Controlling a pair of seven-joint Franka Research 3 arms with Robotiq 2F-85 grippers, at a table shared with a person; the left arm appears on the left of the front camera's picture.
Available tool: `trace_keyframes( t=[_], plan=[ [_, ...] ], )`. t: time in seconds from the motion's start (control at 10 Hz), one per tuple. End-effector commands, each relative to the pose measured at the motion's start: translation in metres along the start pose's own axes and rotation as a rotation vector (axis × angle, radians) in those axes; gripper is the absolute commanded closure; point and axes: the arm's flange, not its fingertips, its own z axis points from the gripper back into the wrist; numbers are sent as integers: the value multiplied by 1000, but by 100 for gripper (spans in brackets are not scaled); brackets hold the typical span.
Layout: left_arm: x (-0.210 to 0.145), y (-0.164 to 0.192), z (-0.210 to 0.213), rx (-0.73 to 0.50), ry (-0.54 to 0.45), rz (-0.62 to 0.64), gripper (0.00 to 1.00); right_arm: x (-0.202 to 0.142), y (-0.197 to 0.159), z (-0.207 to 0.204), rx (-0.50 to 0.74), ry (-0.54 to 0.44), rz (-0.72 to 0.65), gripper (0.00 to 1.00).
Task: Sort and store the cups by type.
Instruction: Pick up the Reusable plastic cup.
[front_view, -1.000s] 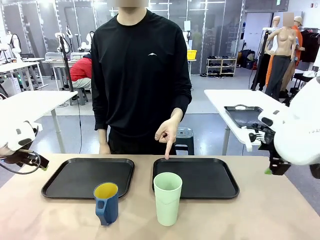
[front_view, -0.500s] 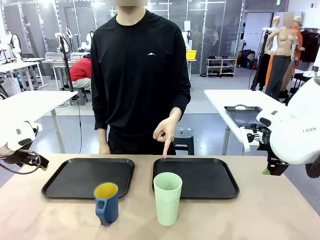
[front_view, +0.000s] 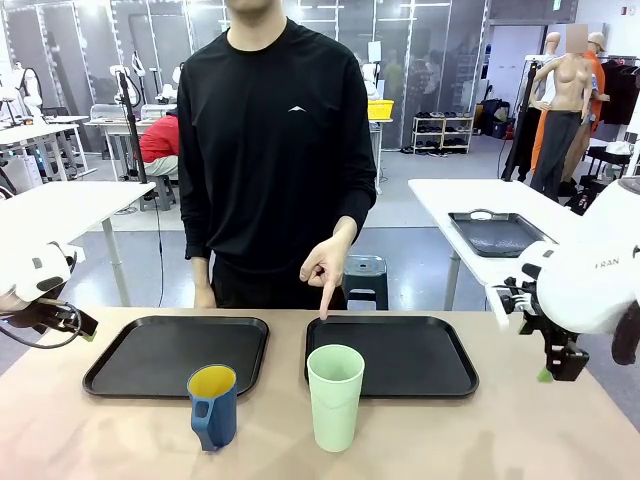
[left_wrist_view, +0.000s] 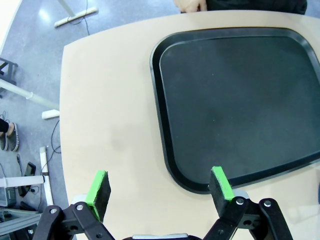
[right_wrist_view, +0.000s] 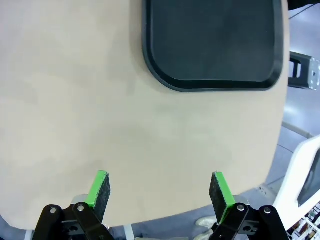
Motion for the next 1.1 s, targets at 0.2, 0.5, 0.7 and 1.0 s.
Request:
trace_keyframes(
  t=[0.2, 0.5, 0.7, 1.0],
  plan=[
    [-1, 2, -1, 1, 1, 4, 0, -10, 67, -39, 30, -140, -4, 0],
    [-1, 2, -1, 1, 1, 4, 0, 0, 77, -54, 12, -479, -4, 0],
    [-1, 2, -1, 1, 1, 4, 0, 18, 85, -73, 56, -683, 16, 0],
    [-1, 2, -1, 1, 1, 4, 0, 39, 86, -90, 51, -927, -14, 0]
  ],
)
